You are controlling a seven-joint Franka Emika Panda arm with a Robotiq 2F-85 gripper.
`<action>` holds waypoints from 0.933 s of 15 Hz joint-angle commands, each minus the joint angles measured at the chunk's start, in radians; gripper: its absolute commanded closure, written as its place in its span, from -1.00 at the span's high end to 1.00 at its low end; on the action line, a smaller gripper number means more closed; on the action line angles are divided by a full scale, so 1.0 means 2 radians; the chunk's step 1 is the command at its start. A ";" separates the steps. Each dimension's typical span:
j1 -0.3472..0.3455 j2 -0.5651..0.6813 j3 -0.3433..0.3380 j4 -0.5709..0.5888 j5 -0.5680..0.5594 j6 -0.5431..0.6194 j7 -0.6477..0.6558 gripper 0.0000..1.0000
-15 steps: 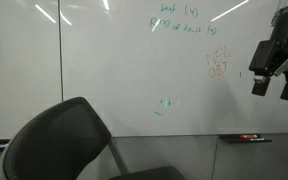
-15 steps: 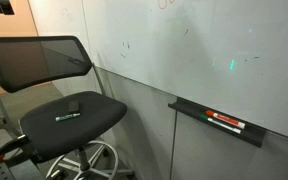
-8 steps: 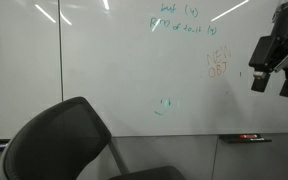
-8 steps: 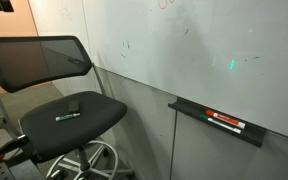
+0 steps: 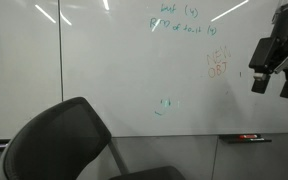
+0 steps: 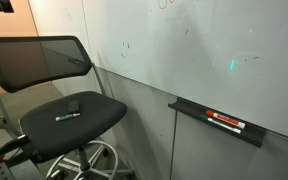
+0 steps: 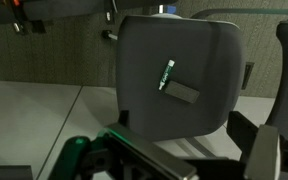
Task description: Use the duster to erase the writings on the board
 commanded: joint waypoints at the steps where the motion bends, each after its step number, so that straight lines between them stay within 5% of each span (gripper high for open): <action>1: -0.006 0.008 0.004 0.005 -0.003 0.001 -0.007 1.00; 6: 0.002 0.028 0.017 0.009 -0.018 0.013 -0.030 1.00; 14: 0.024 0.107 0.062 0.012 -0.087 0.120 -0.078 1.00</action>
